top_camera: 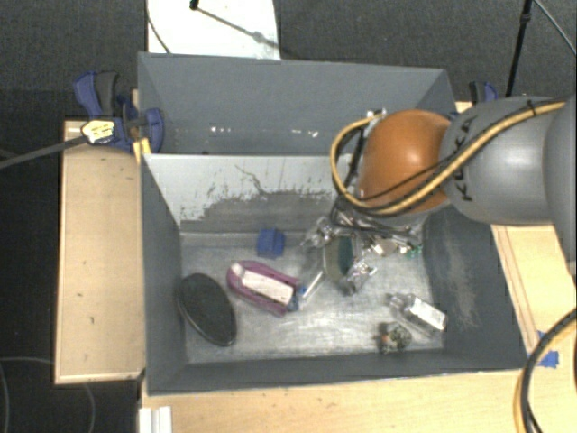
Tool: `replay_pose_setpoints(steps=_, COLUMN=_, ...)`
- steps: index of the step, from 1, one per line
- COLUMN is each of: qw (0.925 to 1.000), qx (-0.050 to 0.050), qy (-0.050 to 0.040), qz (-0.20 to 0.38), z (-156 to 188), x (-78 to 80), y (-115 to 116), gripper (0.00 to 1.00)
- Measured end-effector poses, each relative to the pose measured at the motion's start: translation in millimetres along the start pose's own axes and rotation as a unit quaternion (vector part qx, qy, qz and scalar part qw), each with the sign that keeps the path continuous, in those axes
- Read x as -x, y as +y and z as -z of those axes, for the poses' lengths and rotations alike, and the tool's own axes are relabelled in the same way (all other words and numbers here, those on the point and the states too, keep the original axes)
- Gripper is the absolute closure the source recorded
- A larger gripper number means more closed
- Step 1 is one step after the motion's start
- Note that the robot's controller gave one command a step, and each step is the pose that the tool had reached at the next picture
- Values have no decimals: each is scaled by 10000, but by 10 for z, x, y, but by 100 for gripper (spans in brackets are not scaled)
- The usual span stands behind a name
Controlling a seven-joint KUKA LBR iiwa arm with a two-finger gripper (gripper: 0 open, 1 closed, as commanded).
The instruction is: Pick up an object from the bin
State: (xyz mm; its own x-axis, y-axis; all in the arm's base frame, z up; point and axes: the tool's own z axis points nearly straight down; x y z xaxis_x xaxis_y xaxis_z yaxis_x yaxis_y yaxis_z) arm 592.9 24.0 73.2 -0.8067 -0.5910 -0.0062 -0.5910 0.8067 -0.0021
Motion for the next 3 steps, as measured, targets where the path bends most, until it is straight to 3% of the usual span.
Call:
replay_pose_setpoints(steps=1, qw=10000, qx=-8, qy=-27, qz=-11, z=24, x=21, y=-3, gripper=100)
replay_pose_setpoints(steps=3, qw=10000, qx=-5, qy=-1, qz=-74, z=722, x=50, y=-19, gripper=100)
